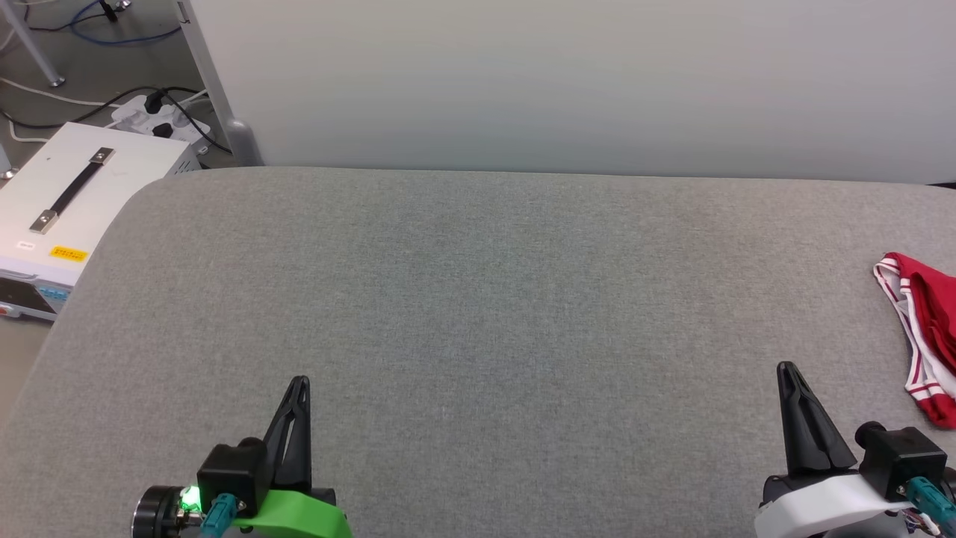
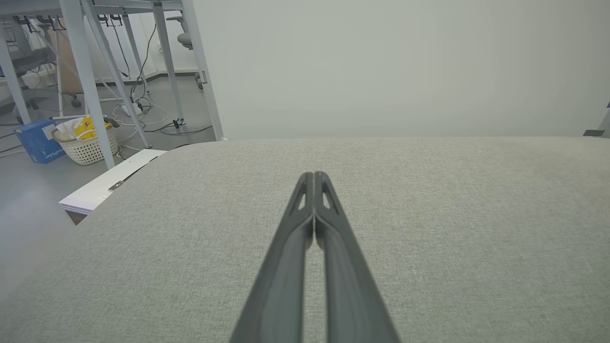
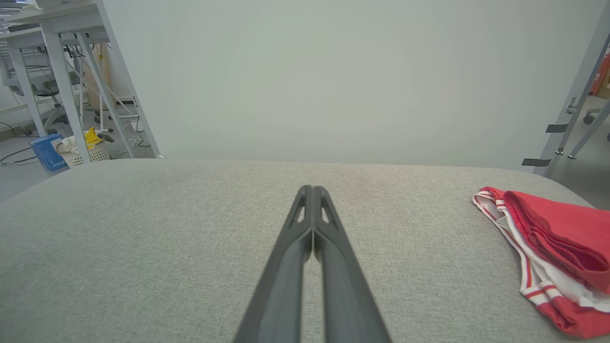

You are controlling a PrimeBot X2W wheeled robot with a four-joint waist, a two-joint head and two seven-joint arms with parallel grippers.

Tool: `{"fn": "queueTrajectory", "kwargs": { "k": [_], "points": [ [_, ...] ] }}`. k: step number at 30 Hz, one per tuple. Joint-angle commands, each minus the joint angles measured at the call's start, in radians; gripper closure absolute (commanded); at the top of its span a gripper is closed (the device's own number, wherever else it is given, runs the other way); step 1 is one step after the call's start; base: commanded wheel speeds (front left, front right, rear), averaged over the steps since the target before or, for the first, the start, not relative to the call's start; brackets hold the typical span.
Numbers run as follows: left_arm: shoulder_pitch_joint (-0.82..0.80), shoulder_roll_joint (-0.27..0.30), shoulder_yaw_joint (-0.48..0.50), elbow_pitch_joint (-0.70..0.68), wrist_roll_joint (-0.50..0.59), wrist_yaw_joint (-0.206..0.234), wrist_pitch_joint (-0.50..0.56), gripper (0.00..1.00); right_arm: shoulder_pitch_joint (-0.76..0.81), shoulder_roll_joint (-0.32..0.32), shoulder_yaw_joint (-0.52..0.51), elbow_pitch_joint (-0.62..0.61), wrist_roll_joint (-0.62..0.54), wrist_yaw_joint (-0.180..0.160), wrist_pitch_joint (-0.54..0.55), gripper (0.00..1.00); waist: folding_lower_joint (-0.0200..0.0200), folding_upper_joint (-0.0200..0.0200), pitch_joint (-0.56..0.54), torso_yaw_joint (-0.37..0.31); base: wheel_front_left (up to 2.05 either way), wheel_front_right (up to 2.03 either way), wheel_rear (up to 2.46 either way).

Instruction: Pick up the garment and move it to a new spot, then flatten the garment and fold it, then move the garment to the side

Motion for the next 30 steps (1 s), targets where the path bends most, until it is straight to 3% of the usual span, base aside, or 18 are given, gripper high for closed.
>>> {"fn": "queueTrajectory", "kwargs": {
  "k": [1, 30],
  "points": [
    [-0.016, -0.002, 0.001, -0.006, 0.008, 0.006, 0.005, 1.0, -0.018, 0.0, 0.002, -0.001, -0.014, 0.0, 0.007, 1.0, 0.0, 0.0, 0.0, -0.001, 0.0, 0.0, 0.0],
    [-0.04, -0.005, 0.01, -0.015, 0.02, 0.02, 0.065, 1.0, -0.042, 0.001, 0.009, -0.002, -0.047, 0.0, 0.068, 1.0, 0.0, 0.0, 0.003, -0.015, 0.0, 0.0, 0.0]
  ]
}}
